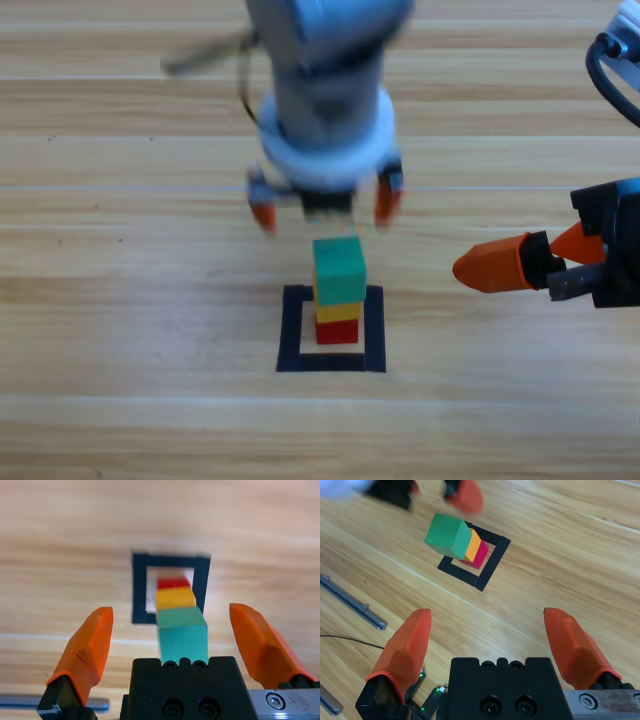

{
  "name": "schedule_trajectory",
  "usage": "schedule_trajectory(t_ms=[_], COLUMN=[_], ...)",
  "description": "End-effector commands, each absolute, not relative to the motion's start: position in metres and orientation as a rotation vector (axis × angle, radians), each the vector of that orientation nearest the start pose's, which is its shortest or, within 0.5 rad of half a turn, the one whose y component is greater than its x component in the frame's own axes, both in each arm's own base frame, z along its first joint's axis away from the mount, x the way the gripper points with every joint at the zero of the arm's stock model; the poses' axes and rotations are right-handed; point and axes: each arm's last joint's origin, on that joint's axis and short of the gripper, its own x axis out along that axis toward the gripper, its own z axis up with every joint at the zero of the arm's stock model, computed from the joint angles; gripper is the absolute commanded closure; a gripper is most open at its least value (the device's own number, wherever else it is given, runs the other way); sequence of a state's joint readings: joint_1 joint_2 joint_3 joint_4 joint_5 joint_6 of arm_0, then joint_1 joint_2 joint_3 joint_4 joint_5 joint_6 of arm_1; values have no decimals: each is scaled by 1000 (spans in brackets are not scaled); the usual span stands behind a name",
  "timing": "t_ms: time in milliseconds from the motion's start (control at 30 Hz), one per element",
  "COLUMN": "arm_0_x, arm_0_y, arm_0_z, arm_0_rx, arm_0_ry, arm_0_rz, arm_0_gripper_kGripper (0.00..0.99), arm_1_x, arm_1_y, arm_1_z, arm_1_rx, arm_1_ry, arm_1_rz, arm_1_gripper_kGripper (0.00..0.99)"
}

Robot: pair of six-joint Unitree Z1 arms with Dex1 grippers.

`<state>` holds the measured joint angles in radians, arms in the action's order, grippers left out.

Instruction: Stack the blocks in the rectangular block: red at the bottom, yellow in the middle, green on top

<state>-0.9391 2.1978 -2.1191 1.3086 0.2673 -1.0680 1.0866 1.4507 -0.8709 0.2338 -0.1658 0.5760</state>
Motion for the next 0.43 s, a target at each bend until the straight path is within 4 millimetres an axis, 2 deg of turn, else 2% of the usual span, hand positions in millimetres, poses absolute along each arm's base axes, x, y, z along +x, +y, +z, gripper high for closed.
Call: schedule_trajectory(t_ms=[33,133,200,267,333,433], arm_0_x=[179,143,119,105,97,94], arm_0_y=[-310,-270,-234,-206,-191,-188], arm_0_z=[410,407,393,376,356,338], arm_0_rx=[-173,-188,-206,-207,-174,-114], arm_0_ry=[981,903,840,815,812,807], arm_0_rz=[-46,-118,-201,-246,-261,-275], arm_0_gripper_kGripper=[1,0,0,0,0,0], arm_1_x=[124,124,124,124,124,124], arm_1_y=[205,205,205,204,205,204], arm_1_z=[301,301,302,303,303,304], arm_1_rx=[49,47,50,52,53,54], arm_1_ry=[848,848,846,848,848,846], arm_1_rz=[612,613,615,619,623,626], arm_1_gripper_kGripper=[0,0,0,0,0,0])
